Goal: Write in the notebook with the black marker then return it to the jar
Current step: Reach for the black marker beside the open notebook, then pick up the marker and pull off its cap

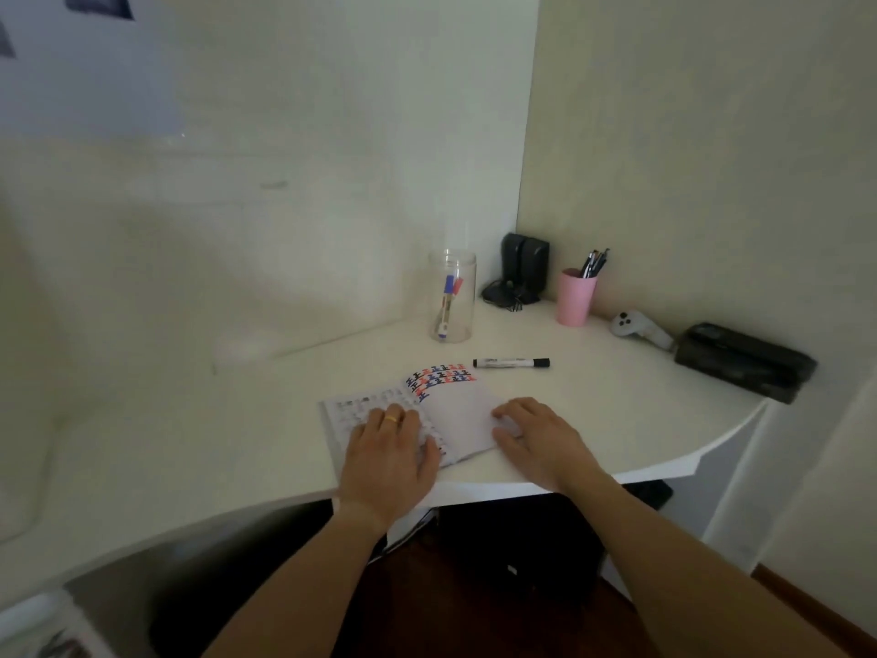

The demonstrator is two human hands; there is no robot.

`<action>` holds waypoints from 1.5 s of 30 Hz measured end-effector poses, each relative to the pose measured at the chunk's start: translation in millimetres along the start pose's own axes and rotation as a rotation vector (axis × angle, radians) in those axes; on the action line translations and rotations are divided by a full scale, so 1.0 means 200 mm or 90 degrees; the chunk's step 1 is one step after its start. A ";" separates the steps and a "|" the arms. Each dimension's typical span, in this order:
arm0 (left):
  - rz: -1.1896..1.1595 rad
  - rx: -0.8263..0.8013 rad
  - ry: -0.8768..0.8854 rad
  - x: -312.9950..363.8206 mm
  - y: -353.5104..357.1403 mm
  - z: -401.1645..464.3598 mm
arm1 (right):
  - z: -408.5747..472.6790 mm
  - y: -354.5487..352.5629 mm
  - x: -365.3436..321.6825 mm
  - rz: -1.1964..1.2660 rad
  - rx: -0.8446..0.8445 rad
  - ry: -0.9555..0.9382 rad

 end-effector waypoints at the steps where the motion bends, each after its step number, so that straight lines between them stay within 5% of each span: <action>1: 0.000 -0.005 0.001 -0.01 0.00 0.01 | 0.00 0.00 0.00 0.001 0.004 0.002; 5: -0.005 -0.070 -0.010 -0.01 0.01 0.07 | 0.03 0.01 0.02 -0.006 0.033 -0.012; 11: -0.110 -0.309 0.015 -0.12 0.01 0.40 | 0.13 0.04 0.08 -0.084 0.039 -0.058; 18: -0.065 -0.254 0.150 -0.23 0.20 0.67 | 0.57 -0.01 0.18 -0.158 0.057 -0.058; 27: -0.235 -0.190 0.228 -0.37 0.36 0.78 | 0.87 0.09 0.29 -0.373 0.044 -0.075; 35: -0.267 -0.120 0.240 -0.39 0.35 0.76 | 0.92 0.00 0.15 -0.368 0.218 -0.188; 40: -0.210 -0.121 0.252 -0.38 0.31 0.76 | 0.97 -0.01 -0.12 -0.132 0.298 -0.311; 42: -0.188 -0.106 0.261 -0.37 0.30 0.75 | 0.97 0.08 -0.11 0.189 0.270 -0.239; 45: -0.170 -0.084 0.270 -0.35 0.28 0.76 | 0.94 0.21 -0.09 0.822 0.011 -0.021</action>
Point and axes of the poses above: each hand's wrist, its own z-axis towards the middle knuckle, its own y-axis out of the palm, x = y × z, the point moved 3 cm from there along z, towards the middle knuckle, and after that the axes turned 5 degrees about -y, right-handed, at the moved point
